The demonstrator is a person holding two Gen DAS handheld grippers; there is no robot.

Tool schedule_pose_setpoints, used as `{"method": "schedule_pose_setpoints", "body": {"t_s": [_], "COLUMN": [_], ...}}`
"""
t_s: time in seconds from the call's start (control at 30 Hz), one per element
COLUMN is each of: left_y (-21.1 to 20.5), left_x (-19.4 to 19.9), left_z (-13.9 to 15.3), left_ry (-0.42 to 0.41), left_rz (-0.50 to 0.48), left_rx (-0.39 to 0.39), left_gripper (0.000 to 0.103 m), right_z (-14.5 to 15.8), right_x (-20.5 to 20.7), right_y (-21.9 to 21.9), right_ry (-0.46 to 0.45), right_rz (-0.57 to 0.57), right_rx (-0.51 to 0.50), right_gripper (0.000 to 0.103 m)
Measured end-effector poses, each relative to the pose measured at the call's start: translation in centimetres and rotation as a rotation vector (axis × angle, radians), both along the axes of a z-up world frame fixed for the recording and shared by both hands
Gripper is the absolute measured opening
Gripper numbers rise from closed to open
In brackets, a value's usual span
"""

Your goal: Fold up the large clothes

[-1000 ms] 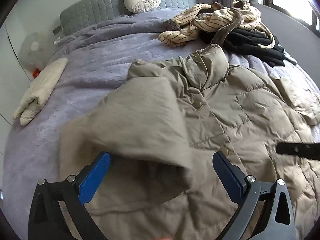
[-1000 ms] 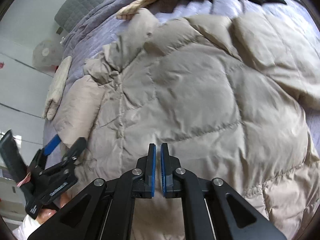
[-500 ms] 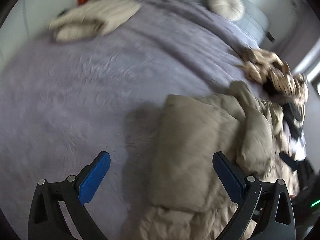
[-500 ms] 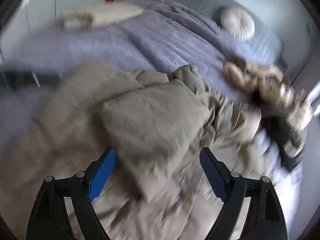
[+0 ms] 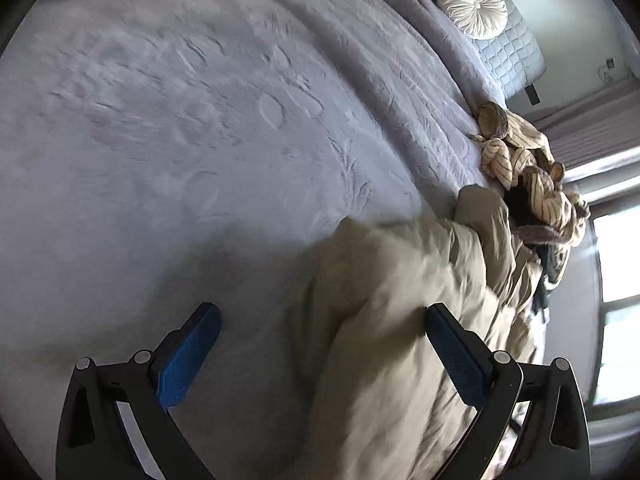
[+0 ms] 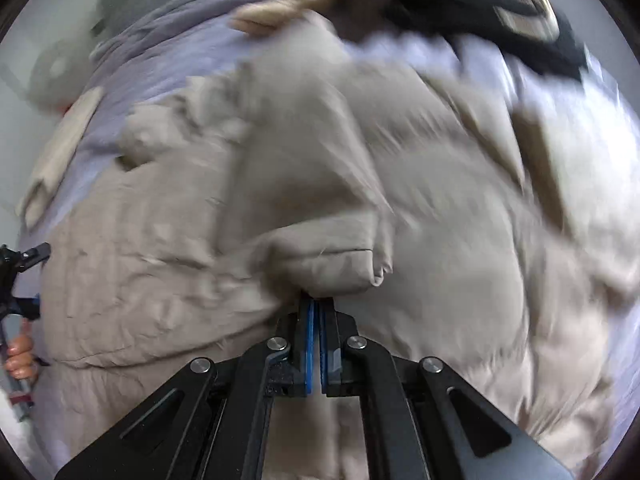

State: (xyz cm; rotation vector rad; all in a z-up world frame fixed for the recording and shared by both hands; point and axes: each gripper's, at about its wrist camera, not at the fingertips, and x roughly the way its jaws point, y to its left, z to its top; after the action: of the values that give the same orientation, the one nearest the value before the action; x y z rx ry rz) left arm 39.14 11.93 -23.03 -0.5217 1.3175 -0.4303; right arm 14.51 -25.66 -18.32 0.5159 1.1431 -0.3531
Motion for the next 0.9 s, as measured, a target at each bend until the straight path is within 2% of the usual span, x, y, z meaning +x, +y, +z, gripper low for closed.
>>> {"method": "schedule_pose_setpoints", "body": {"t_s": [0.03, 0.07, 0.1, 0.13, 0.17, 0.2, 0.27, 0.3, 0.37, 0.4, 0.43, 0.53, 0.6, 0.63, 0.7, 0.8, 0.9], "left_y": [-0.4, -0.8, -1.2, -1.9, -2.4, -3.2, -5.7, -6.6, -7.9, -8.1, -8.2, -6.9, -6.3, -6.1, -5.6, -4.0, -2.5], "left_x": [0.5, 0.6, 0.6, 0.4, -0.2, -1.1, -3.8, -5.1, -6.8, -6.8, -6.1, -3.7, -2.9, -2.5, -2.6, -2.5, -2.0], "left_z": [-0.1, 0.0, 0.3, 1.1, 2.1, 3.7, 7.4, 8.5, 9.9, 9.9, 9.5, 7.5, 6.1, 5.3, 4.5, 5.0, 6.0], "left_ry": [-0.003, -0.016, -0.033, -0.055, -0.106, -0.192, -0.412, -0.496, -0.606, -0.623, -0.617, -0.554, -0.528, -0.519, -0.501, -0.490, -0.461], "left_rz": [0.002, -0.001, -0.012, -0.030, -0.043, -0.072, -0.185, -0.239, -0.328, -0.354, -0.370, -0.324, -0.303, -0.298, -0.300, -0.270, -0.245], "left_rx": [-0.016, -0.033, -0.061, -0.080, -0.054, 0.006, 0.192, 0.260, 0.349, 0.370, 0.393, 0.430, 0.473, 0.523, 0.565, 0.562, 0.509], "left_gripper": [0.102, 0.084, 0.045, 0.031, 0.024, 0.022, 0.022, 0.022, 0.022, 0.022, 0.022, 0.022, 0.022, 0.022, 0.022, 0.022, 0.022], "right_z": [-0.2, -0.2, -0.2, -0.2, -0.3, -0.4, -0.5, -0.7, -0.8, -0.9, -1.0, -0.8, -0.5, -0.4, -0.2, 0.2, 0.0], "right_x": [-0.5, -0.7, -0.7, -0.7, -0.8, -1.0, -1.6, -1.9, -2.5, -3.0, -3.1, -3.0, -2.3, -1.9, -1.0, -1.6, -2.4], "right_y": [-0.6, -1.1, -1.4, -1.6, -1.7, -2.2, -3.1, -3.8, -4.5, -4.6, -5.1, -5.0, -4.8, -4.8, -4.5, -4.7, -5.0], "right_ry": [-0.012, -0.021, -0.026, -0.030, -0.040, -0.051, -0.078, -0.092, -0.121, -0.137, -0.162, -0.200, -0.211, -0.213, -0.212, -0.243, -0.269], "right_rz": [-0.016, -0.018, -0.011, -0.003, -0.004, -0.014, -0.042, -0.064, -0.104, -0.119, -0.136, -0.154, -0.141, -0.130, -0.117, -0.141, -0.182], "right_rx": [0.030, 0.041, 0.048, 0.059, 0.072, 0.099, 0.177, 0.221, 0.306, 0.344, 0.396, 0.450, 0.451, 0.451, 0.452, 0.483, 0.526], "right_gripper": [0.000, 0.000, 0.000, 0.000, 0.000, 0.000, 0.001, 0.002, 0.007, 0.017, 0.028, 0.050, 0.055, 0.056, 0.056, 0.058, 0.064]}}
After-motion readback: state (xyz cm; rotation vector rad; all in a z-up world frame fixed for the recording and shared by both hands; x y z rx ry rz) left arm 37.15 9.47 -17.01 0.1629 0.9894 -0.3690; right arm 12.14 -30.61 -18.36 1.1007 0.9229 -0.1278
